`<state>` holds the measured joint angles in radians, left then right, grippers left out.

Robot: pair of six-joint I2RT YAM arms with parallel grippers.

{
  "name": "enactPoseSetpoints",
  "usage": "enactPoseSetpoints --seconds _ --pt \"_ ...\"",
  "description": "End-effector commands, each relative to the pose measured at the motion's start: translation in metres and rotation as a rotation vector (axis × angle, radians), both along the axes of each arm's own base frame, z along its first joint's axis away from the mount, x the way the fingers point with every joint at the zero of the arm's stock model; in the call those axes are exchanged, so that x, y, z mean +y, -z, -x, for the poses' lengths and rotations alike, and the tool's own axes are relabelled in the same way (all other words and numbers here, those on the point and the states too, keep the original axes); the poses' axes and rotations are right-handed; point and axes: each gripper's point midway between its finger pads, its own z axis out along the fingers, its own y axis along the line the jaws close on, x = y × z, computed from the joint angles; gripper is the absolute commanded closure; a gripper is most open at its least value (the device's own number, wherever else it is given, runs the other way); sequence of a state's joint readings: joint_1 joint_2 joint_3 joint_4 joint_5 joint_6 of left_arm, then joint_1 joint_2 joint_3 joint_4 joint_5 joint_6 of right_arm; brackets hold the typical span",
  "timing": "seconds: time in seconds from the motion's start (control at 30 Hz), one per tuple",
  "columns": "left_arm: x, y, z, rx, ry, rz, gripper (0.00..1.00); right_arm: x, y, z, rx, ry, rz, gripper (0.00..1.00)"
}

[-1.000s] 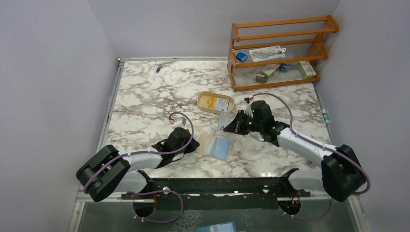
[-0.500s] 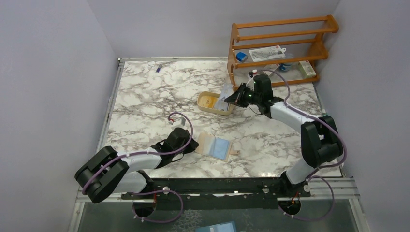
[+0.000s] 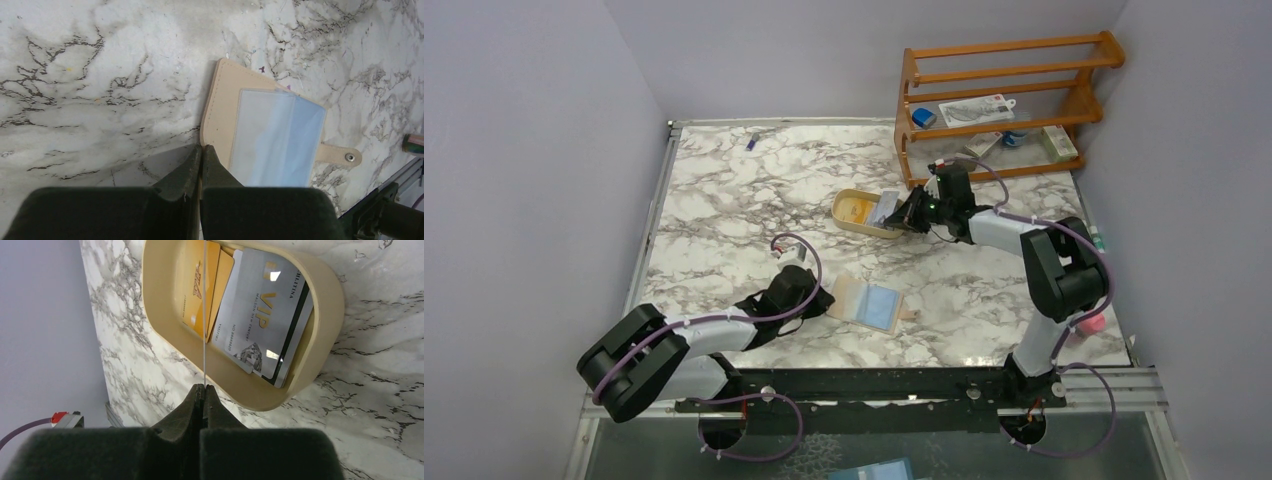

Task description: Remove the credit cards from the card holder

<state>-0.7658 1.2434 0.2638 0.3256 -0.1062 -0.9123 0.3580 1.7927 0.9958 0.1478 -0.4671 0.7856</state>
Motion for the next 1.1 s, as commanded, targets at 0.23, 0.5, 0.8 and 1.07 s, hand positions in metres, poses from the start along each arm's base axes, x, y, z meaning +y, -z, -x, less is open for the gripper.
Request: enactPoseSetpoints --seconds 0.23,0.5,0.8,1.07 --pt "0.04 0.042 0.027 0.111 -0.026 -0.166 1.0 0.001 0.018 0.005 0.026 -0.03 -0.008 0.99" --pt "0.042 0.041 0.028 0.108 -0.032 -0.167 1.0 0.002 0.018 0.003 0.031 -0.034 -0.003 0.85" --pt "0.042 0.04 0.027 0.105 -0.035 -0.168 1.0 -0.001 0.005 -0.001 -0.002 -0.027 0.011 0.51" --pt "0.043 0.038 0.025 0.102 -0.042 -0.176 1.0 0.002 -0.055 -0.026 -0.159 -0.049 0.038 0.48"
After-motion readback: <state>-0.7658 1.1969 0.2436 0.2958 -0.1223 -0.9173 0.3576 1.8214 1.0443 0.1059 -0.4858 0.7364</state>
